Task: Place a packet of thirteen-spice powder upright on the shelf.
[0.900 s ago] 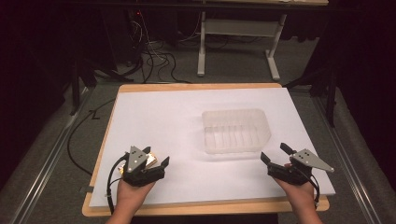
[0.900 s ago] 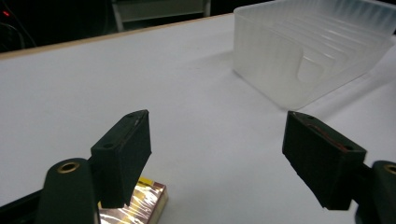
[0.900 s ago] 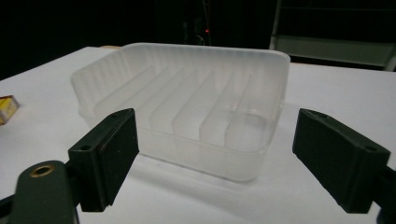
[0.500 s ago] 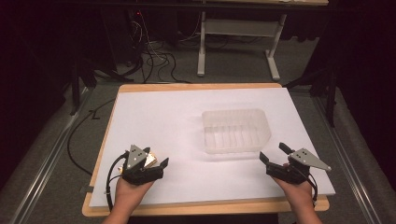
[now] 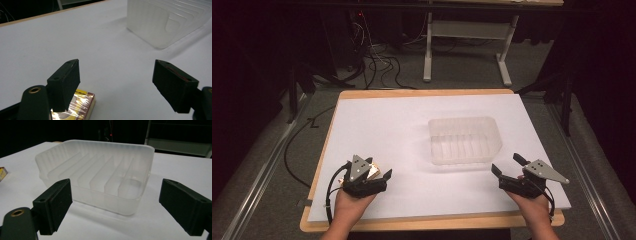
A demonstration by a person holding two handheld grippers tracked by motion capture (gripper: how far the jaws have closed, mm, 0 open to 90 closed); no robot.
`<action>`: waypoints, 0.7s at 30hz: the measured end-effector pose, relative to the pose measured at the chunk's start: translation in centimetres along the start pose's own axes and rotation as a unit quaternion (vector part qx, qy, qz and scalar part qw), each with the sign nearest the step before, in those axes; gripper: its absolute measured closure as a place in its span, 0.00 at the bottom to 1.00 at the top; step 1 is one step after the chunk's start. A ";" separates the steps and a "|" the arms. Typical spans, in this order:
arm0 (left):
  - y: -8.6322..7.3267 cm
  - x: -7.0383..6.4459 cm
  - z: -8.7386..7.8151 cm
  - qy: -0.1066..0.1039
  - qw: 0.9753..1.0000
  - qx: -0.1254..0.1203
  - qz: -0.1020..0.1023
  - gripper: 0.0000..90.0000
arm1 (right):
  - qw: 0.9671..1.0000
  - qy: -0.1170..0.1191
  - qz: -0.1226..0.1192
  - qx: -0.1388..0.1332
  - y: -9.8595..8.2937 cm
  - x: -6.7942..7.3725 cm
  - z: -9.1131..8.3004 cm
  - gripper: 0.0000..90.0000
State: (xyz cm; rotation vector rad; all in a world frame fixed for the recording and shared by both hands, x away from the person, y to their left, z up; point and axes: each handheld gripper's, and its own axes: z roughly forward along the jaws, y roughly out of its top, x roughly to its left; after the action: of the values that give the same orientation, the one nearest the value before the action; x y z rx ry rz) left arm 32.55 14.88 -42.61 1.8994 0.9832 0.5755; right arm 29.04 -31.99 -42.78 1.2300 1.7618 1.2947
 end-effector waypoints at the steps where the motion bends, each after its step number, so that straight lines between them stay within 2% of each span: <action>1: 0.0 0.4 -0.1 0.005 1.000 0.001 0.005 0.25 | 1.000 0.002 -0.004 0.000 0.0 0.2 0.0 0.13; 4: 0.0 1.0 -0.3 0.013 1.000 0.007 0.011 0.24 | 1.000 0.006 -0.008 0.000 0.0 0.5 0.1 0.13; 5: -0.1 1.7 -0.4 0.024 0.999 0.015 0.016 0.24 | 1.000 0.009 -0.010 0.001 0.0 0.7 0.1 0.13; 9: -0.5 3.1 -0.5 0.055 0.997 0.042 0.025 0.22 | 1.000 0.014 -0.012 0.007 0.0 0.9 0.4 0.13; 11: -0.6 3.4 -0.5 0.056 0.997 0.051 0.026 0.21 | 1.000 0.014 -0.014 0.008 -0.1 0.9 0.5 0.13; 12: -0.7 4.0 -0.4 0.058 0.995 0.072 0.025 0.21 | 1.000 0.017 -0.012 0.013 -0.1 0.9 0.6 0.13; 13: -0.7 4.0 -0.4 0.058 0.995 0.072 0.025 0.21 | 1.000 0.018 -0.014 0.014 -0.1 0.9 0.6 0.13; 14: -0.9 4.5 -0.4 0.060 0.994 0.090 0.028 0.21 | 1.000 0.019 -0.014 0.015 -0.1 1.0 0.7 0.13; 17: -1.0 5.0 -0.4 0.057 0.993 0.099 0.023 0.21 | 0.999 0.020 -0.016 0.019 -0.1 1.0 0.7 0.14; 18: -1.3 5.7 -0.4 0.046 0.993 0.112 0.012 0.20 | 0.999 0.021 -0.015 0.020 -0.2 1.0 0.7 0.14; 20: -1.5 6.3 -0.5 0.049 0.991 0.121 0.007 0.20 | 0.999 0.021 -0.016 0.020 -0.2 0.9 0.7 0.14; 21: -1.6 6.6 -0.6 0.053 0.991 0.120 0.004 0.24 | 0.999 0.022 -0.016 0.021 -0.2 0.9 0.7 0.15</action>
State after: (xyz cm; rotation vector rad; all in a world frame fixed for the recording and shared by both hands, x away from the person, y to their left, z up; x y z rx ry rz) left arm 35.26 21.03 -43.70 2.1026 1.1559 0.5892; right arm 29.26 -30.93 -43.20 1.2004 1.8395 1.2817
